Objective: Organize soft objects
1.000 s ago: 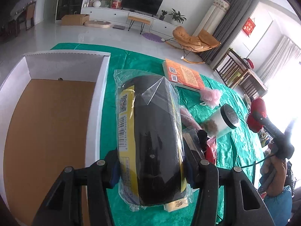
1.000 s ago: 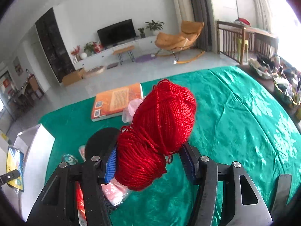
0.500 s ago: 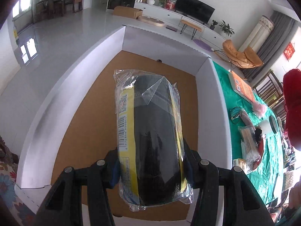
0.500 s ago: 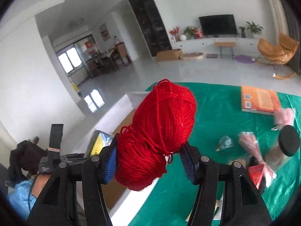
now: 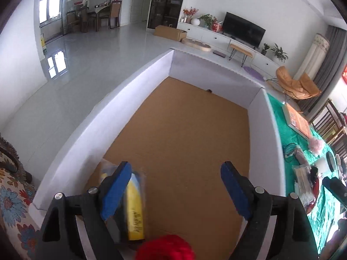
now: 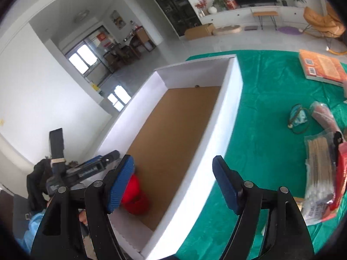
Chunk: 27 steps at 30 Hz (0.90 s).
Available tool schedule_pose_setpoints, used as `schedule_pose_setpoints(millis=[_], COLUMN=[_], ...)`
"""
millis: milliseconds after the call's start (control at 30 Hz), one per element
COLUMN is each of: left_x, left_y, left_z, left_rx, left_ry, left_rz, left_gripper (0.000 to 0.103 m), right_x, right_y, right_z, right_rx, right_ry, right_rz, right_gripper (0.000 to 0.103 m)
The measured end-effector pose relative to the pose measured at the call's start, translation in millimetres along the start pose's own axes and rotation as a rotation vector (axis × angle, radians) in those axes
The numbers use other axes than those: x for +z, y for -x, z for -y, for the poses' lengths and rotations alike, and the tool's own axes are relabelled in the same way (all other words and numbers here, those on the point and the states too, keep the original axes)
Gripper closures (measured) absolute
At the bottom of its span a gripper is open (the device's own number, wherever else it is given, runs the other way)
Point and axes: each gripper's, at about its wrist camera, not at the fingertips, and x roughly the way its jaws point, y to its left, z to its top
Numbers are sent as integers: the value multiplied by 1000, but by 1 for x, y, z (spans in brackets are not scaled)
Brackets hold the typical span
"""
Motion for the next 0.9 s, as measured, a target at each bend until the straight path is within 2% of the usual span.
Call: schedule_pose_setpoints(millis=[133, 200, 267, 300, 400, 500, 633, 800, 900], left_x=[-17, -31, -54, -67, -105, -129, -141, -143, -138], left_y=[9, 10, 2, -5, -24, -49, -76, -98, -107], left_z=[79, 126, 167, 186, 237, 262, 274, 279, 283], left_rx=[-186, -276, -359, -391, -418, -370, -284, -247, -245], left_ry=[-124, -191, -237, -258, -304, -349, -413, -429, -438], left_rz=[23, 7, -42, -76, -170, -206, -196, -148, -120], left_gripper=[19, 15, 9, 8, 8, 8, 8, 8, 8], right_x=[-34, -56, -75, -85, -110, -125, -134, -143, -146], right_y=[47, 63, 73, 78, 96, 110, 111, 116, 119], right_z=[59, 96, 132, 150, 184, 201, 220, 239, 241], right_rx=[-241, -391, -544, -616, -779, -864, -949, -887, -886], right_ry=[-62, -113, -174, -198, -250, -271, -264, -344, -354], right_rz=[121, 145, 143, 146, 133, 123, 116, 115, 125], right_gripper=[25, 25, 25, 25, 25, 25, 25, 24, 23])
